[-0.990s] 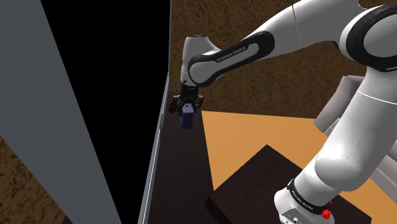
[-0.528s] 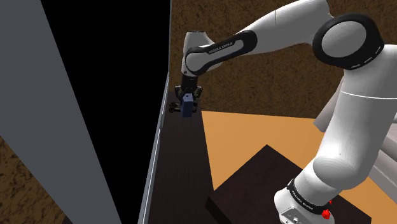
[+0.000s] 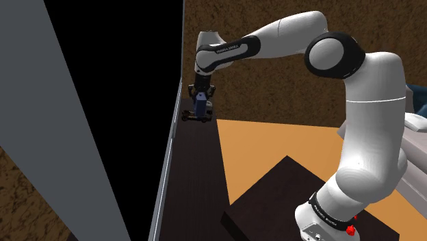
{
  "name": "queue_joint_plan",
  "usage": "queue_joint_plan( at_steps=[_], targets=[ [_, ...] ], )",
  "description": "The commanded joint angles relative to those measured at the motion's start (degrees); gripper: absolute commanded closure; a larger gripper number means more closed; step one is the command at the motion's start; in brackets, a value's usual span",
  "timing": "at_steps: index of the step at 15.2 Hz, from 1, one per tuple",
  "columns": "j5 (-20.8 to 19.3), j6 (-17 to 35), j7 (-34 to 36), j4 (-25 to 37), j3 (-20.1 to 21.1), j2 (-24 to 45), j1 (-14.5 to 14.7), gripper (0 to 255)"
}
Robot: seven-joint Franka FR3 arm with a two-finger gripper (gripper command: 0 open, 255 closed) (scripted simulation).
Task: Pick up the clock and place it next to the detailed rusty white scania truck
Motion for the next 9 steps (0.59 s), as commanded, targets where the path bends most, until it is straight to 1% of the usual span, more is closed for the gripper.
queue_joint_plan(
  at_steps=[1, 9],
  targets=[
    [-0.2, 0.9, -0.2, 0.0, -0.2, 0.9, -0.1, 255],
    [-1.0, 5.6, 0.3, -2.0, -0.7, 3.7, 0.1, 255]
  ],
)
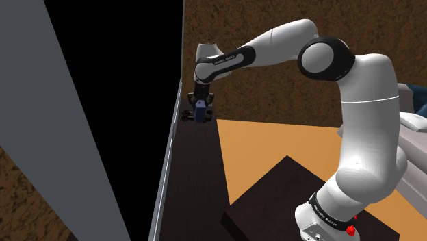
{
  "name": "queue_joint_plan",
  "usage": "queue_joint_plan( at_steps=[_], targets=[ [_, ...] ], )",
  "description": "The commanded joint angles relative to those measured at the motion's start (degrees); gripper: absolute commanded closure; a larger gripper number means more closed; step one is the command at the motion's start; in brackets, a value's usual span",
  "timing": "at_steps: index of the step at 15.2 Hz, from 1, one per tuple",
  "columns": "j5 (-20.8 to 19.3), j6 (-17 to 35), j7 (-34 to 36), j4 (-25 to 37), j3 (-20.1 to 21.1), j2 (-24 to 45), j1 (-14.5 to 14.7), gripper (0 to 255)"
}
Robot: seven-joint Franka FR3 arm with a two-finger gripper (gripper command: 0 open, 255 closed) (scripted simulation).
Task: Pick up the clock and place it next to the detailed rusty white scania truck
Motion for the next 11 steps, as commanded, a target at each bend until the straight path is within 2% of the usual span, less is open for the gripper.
queue_joint_plan(
  at_steps=[1, 11],
  targets=[
    [-0.2, 1.2, 0.1, -0.4, -0.1, 0.8, 0.0, 255],
    [-1.3, 6.5, 0.7, -1.4, -0.9, 5.1, 0.5, 255]
  ],
)
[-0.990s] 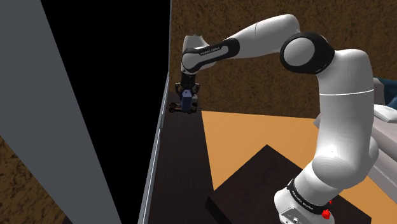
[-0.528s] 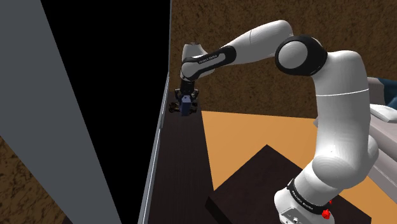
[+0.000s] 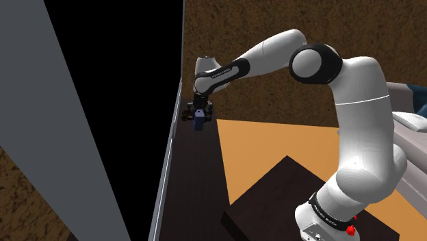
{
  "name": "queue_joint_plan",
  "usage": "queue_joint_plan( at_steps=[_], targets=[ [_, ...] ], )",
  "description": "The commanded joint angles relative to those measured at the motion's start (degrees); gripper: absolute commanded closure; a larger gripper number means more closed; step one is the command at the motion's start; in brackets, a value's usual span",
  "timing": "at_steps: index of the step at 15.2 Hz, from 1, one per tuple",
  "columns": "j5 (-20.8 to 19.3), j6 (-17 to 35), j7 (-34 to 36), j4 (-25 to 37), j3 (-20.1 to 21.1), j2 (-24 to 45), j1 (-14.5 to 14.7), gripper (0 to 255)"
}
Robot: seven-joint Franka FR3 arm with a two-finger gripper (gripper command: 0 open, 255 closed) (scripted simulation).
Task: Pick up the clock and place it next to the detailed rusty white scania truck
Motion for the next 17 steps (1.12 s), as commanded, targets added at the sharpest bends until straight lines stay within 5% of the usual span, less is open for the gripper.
queue_joint_plan(
  at_steps=[1, 17],
  targets=[
    [-0.2, 0.9, 0.1, 0.2, -0.2, 1.1, 0.1, 255],
    [-1.9, 8.1, 1.0, 1.6, -1.8, 9.7, 1.3, 255]
  ],
)
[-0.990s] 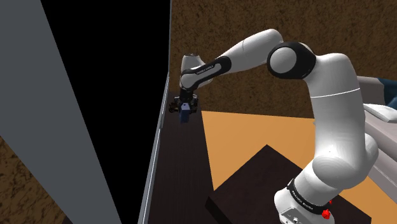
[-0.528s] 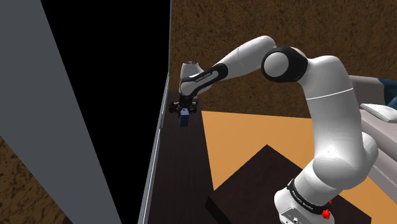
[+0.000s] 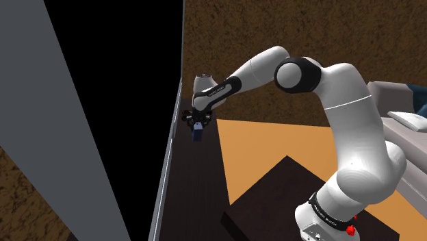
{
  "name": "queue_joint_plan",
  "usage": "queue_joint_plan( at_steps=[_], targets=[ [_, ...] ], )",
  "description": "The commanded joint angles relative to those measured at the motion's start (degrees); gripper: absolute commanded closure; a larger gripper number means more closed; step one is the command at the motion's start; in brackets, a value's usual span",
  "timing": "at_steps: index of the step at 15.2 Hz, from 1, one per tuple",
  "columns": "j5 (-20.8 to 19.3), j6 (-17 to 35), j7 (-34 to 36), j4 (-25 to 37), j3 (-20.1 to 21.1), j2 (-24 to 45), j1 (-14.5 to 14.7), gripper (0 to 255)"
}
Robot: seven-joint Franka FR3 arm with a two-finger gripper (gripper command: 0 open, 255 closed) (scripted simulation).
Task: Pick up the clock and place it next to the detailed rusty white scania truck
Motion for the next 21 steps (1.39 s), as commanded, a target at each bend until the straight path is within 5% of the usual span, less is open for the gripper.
queue_joint_plan(
  at_steps=[1, 8, 9, 21],
  targets=[
    [-0.2, 0.7, 0.0, 0.3, -0.2, 0.9, 0.1, 255],
    [-0.2, 0.7, 0.0, 0.3, -0.2, 1.0, 0.1, 255],
    [-0.2, 0.7, 0.0, 0.3, -0.2, 1.0, 0.1, 0],
    [0.8, -3.2, -0.5, -1.3, 0.8, -4.5, -0.7, 0]
  ],
)
